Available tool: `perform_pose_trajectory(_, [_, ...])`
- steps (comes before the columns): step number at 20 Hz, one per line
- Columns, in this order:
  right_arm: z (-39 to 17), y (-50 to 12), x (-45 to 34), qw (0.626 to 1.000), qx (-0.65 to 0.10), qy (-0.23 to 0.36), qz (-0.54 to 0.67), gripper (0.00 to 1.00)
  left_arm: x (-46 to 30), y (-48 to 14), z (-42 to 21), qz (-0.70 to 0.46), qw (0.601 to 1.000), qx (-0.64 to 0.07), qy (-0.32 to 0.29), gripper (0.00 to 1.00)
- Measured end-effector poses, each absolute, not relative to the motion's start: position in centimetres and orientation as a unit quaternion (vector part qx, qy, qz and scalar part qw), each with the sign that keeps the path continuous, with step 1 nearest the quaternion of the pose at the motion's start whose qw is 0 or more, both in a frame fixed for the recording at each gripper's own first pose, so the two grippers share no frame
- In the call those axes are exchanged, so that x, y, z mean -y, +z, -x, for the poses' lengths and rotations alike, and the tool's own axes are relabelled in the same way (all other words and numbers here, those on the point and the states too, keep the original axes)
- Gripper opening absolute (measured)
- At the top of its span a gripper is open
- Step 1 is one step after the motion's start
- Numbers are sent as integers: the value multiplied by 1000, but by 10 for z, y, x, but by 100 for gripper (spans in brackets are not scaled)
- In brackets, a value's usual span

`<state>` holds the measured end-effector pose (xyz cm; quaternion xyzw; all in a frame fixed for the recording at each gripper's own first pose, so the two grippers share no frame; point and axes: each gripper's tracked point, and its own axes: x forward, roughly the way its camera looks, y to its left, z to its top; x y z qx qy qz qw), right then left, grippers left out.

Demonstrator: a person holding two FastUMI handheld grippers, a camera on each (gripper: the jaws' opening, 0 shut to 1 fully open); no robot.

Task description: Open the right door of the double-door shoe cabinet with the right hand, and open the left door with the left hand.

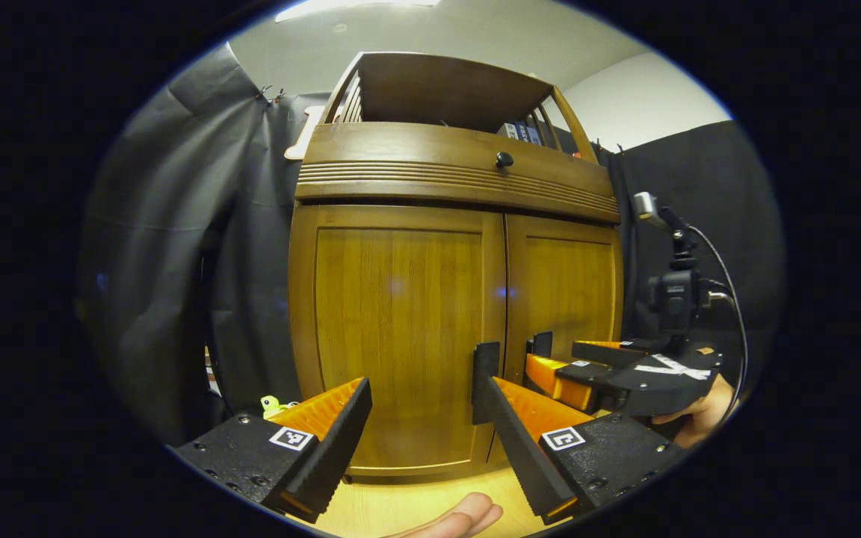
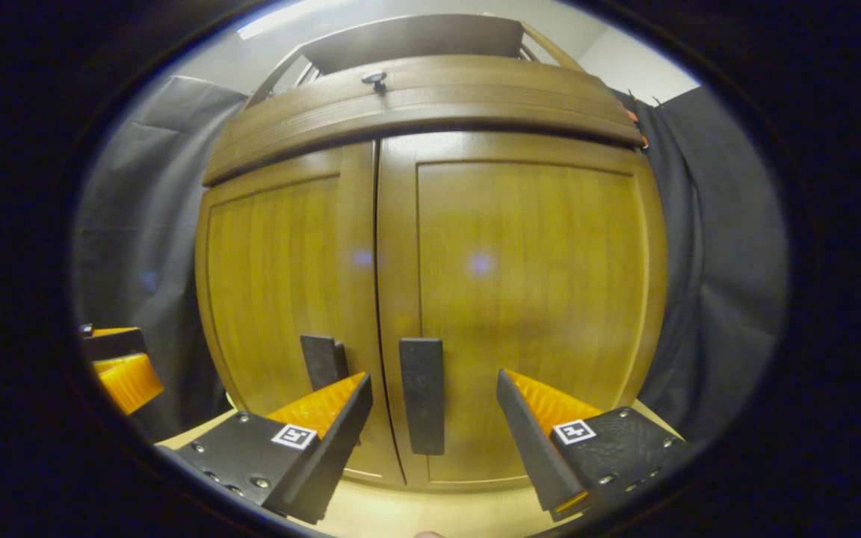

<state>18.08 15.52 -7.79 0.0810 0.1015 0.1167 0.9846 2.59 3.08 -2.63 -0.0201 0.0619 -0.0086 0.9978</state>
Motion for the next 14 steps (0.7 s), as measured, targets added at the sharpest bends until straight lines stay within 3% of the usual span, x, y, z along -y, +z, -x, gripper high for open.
perform_pose_trajectory(1, [-183, -77, -153, 987, -100, 107, -73, 97, -32, -27, -27, 22, 998, -64, -5, 95])
perform_pose_trajectory(2, [-185, -75, -153, 987, -96, 105, -73, 99, -34, -29, -28, 24, 998, -66, -1, 92])
perform_pose_trajectory(3, [-191, -76, -152, 987, -95, 100, -76, 95, -34, -30, -30, 26, 997, -67, 0, 92])
perform_pose_trajectory(4, [-194, -75, -158, 985, -96, 115, -82, 84, -35, -31, -32, 29, 997, -69, -2, 95])
perform_pose_trajectory(5, [-199, -78, -171, 981, -102, 136, -95, 73, -37, -33, -32, 30, 997, -74, -3, 92])
perform_pose_trajectory(6, [-187, -72, -166, 982, -98, 135, -94, 63, -39, -36, -35, 31, 996, -79, 0, 95])
perform_pose_trajectory(9, [-191, -76, -168, 977, -108, 145, -110, 30, -46, -37, -39, 28, 996, -82, 10, 92])
perform_pose_trajectory(14, [-170, -70, -159, 971, -118, 170, -116, 30, -52, -31, -40, 19, 997, -69, 13, 95])
